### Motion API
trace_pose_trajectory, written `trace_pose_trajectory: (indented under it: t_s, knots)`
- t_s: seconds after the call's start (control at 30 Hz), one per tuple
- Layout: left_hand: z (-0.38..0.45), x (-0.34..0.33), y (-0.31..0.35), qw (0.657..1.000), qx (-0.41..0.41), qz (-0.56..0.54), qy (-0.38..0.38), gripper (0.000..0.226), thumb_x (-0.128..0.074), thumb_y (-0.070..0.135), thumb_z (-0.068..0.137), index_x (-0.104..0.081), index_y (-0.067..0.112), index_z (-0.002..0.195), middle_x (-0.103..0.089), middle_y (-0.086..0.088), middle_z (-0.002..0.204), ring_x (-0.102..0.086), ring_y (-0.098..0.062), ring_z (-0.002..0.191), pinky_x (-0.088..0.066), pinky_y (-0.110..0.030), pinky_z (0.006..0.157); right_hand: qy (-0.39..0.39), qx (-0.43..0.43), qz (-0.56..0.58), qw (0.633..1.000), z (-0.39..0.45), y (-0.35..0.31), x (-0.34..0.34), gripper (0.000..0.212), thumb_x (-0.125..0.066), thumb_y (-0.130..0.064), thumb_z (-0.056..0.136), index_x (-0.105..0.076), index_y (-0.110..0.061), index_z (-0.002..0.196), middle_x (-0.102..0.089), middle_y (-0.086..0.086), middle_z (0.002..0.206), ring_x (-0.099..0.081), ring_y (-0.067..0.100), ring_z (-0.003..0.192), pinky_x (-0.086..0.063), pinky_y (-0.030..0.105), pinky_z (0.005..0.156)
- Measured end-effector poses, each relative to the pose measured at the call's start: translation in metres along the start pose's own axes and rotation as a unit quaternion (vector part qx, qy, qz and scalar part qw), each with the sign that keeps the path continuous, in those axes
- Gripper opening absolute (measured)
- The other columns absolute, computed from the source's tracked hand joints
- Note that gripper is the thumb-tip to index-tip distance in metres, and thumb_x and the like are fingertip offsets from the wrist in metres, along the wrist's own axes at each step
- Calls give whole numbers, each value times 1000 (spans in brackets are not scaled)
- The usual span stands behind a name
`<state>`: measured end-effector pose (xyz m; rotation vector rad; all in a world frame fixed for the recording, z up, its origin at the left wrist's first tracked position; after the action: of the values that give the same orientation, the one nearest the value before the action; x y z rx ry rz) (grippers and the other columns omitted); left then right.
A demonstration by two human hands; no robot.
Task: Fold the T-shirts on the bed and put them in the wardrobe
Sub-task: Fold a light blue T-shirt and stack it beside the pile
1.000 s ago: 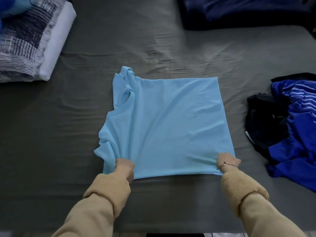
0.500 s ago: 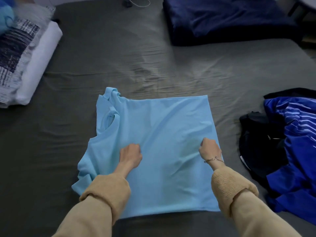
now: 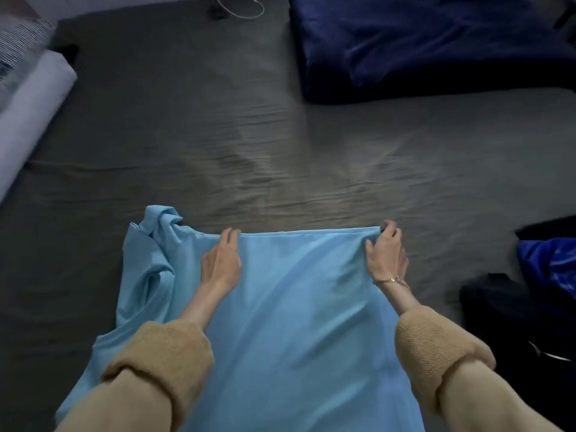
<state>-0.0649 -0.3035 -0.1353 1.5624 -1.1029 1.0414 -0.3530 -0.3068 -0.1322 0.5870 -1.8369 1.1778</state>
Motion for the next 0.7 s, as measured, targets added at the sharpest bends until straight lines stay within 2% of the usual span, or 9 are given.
trace_pose_trajectory:
  t_s: [0.07, 0.1, 0.17, 0.23, 0.33, 0.47, 0.63, 0.7]
  knots:
    - [18, -1, 2, 999, 6, 32, -12, 57, -36, 1, 94, -27, 19, 147, -27, 0, 152, -58, -34, 106, -45, -41, 77, 4, 0, 13, 1000, 17, -1, -2, 39, -52, -15, 93, -42, -4, 130, -47, 16, 130, -56, 37, 107, -43, 40, 82]
    - [25, -1, 2, 999, 6, 41, -9, 54, -38, 2, 94, -31, 20, 145, -32, -2, 148, -59, -35, 104, -45, -41, 76, 2, 8, 14, 1000, 24, 0, -4, 30, -52, -15, 94, -49, -4, 122, -52, 17, 125, -55, 36, 107, -43, 39, 82]
    - [34, 0, 2, 998, -5, 55, 10, 31, -42, 7, 96, -47, 14, 125, -45, -9, 127, -60, -38, 95, -44, -44, 71, 6, 18, 19, 1000, 33, 1, -4, 18, -51, -14, 94, -58, -3, 106, -57, 17, 115, -55, 35, 104, -42, 37, 81]
    - [38, 0, 1, 997, -11, 71, 29, 10, -45, 11, 97, -49, 8, 106, -48, -13, 112, -59, -39, 89, -39, -43, 66, 27, 13, 31, 999, 40, 4, -3, 16, -50, -11, 94, -59, -1, 103, -56, 19, 113, -55, 36, 103, -40, 38, 82]
    - [43, 1, 2, 997, -2, 56, 61, 12, -45, 13, 98, -49, 3, 102, -51, -17, 108, -59, -43, 90, -35, -42, 65, 60, 18, 55, 997, 46, 5, 0, 15, -50, -6, 94, -58, 2, 104, -56, 20, 113, -55, 36, 102, -39, 37, 85]
    - [44, -4, 9, 993, 31, 46, 102, 9, -48, 1, 94, -49, 2, 103, -49, -19, 110, -59, -43, 88, -35, -43, 62, 79, 31, 101, 991, 42, 2, -3, 18, -52, 1, 90, -53, 2, 109, -54, 19, 114, -56, 33, 99, -41, 34, 84]
    - [10, -21, 33, 991, 46, -17, 128, 15, -51, 1, 90, -49, 5, 104, -47, -16, 111, -59, -39, 91, -42, -46, 63, 83, 72, 129, 986, 15, 3, -6, 30, -44, 14, 81, -50, 3, 108, -42, 20, 114, -47, 23, 74, -42, 33, 77]
    - [-10, -26, 47, 991, 19, -55, 121, 15, -49, 2, 90, -51, 6, 105, -48, -15, 110, -58, -38, 91, -42, -46, 66, 70, 71, 101, 990, -2, 9, -4, 31, -44, 13, 79, -51, 1, 107, -41, 19, 113, -51, 29, 73, -44, 38, 73]
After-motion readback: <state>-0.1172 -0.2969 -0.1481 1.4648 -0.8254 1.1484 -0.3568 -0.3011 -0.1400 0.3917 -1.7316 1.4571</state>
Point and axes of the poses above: each hand's wrist, its own z-axis towards the middle knuckle, its own x-axis out of the back of the hand, y = z × x, the point moved 2 cm from there along z, towards the middle knuckle
